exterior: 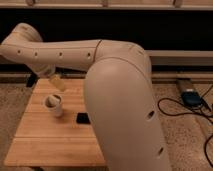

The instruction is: Move the arm in a circular motion

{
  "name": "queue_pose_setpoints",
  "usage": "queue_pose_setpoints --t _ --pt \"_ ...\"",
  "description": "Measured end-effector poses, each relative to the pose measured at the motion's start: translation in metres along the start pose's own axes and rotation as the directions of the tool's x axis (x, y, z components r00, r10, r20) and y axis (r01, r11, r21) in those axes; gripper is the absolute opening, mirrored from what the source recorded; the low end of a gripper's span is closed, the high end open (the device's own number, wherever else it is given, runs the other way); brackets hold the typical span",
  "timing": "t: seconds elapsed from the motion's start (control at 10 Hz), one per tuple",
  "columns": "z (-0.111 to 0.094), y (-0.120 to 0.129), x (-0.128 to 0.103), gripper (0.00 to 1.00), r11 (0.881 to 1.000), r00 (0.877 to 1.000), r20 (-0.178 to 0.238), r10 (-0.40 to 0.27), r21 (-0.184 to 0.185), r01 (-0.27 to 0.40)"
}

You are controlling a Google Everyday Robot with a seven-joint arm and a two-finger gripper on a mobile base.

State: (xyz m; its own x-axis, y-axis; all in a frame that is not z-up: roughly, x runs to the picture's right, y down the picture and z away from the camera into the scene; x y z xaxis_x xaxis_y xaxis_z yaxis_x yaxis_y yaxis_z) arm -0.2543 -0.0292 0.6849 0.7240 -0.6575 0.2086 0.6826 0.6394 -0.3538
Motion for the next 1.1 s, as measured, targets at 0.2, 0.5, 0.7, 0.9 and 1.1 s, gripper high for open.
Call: queue_pose_setpoints --t 0.2,0.5,0.7,0.9,1.1 --pt "-0.015 0.007 -0.053 0.80 0.994 0.995 0.015 -0.101 0.043 0.101" --pt "-0.036 0.045 -0.116 0.80 0.972 0.975 0.041 -0.220 0.098 0.215" --pt "-0.045 0.088 -0.151 0.80 0.958 0.963 0.046 -0.267 0.125 0.259" --pt "-0.046 0.133 -0.170 0.80 0.961 0.965 0.048 -0.256 0.124 0.249" --pt "-0.041 0.171 -0.172 0.80 0.974 0.976 0.058 -0.208 0.108 0.201"
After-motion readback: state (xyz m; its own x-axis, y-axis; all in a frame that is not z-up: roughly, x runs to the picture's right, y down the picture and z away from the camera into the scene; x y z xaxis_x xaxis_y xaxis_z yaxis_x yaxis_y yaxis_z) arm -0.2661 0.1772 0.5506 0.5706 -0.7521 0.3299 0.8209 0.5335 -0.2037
